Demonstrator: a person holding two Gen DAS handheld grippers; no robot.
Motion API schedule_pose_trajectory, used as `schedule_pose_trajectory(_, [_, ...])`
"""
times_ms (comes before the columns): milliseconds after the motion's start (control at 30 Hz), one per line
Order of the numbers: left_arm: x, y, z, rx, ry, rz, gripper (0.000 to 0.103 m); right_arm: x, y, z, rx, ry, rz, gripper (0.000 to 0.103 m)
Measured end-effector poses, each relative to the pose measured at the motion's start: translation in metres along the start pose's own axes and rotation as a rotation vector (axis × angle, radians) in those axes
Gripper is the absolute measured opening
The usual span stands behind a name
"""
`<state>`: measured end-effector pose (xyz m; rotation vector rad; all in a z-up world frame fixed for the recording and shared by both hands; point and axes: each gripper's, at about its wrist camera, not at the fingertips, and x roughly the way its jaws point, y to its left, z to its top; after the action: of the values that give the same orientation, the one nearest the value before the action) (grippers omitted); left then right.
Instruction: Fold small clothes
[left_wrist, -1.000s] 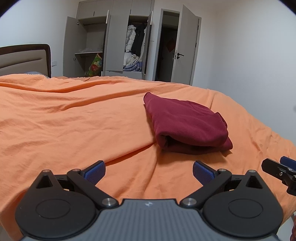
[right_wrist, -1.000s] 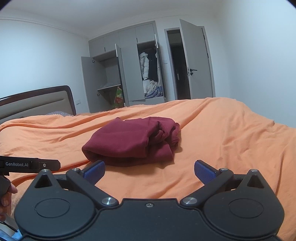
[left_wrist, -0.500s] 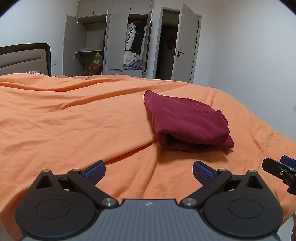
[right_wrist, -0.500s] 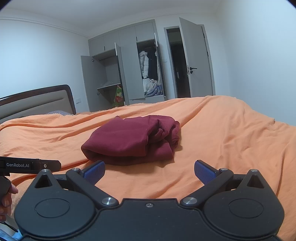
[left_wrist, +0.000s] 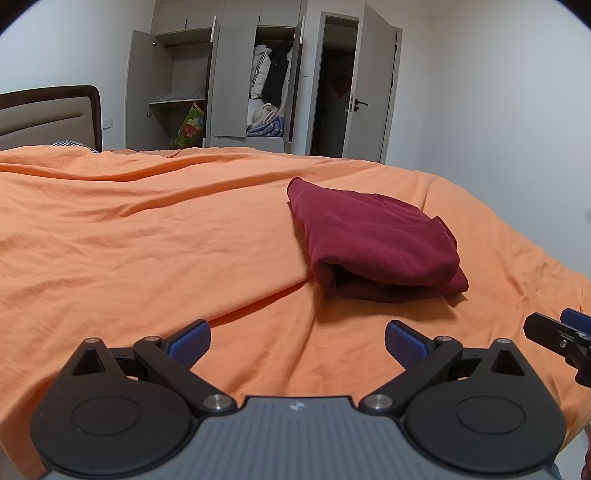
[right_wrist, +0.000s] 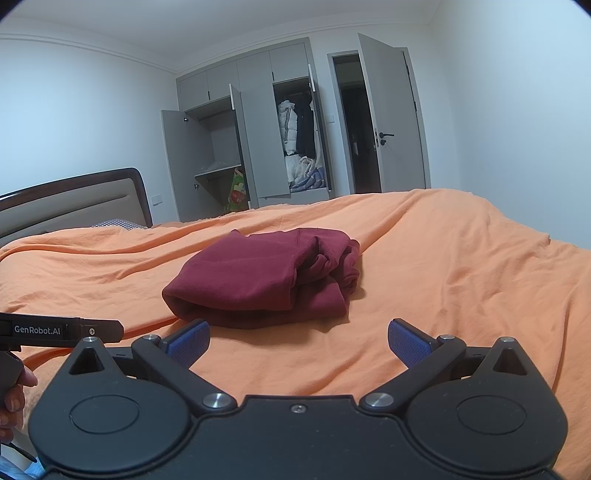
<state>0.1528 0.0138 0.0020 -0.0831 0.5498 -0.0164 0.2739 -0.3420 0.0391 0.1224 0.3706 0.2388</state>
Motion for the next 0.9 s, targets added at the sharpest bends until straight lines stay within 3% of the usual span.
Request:
schedule_pose_trajectory(667, [0.004,0.002,-0.002,0.001,0.022,-0.005,0.103,0.006,0.000,-0.004,0.006,0.019,0.003,0.102])
schedule_pose_trajectory(900, [0.011,0.003,0.000,-0.018,0.072,-0.007,0.103,0.009,-0.002,-0.004,0.009,0.034,0.003,0.102])
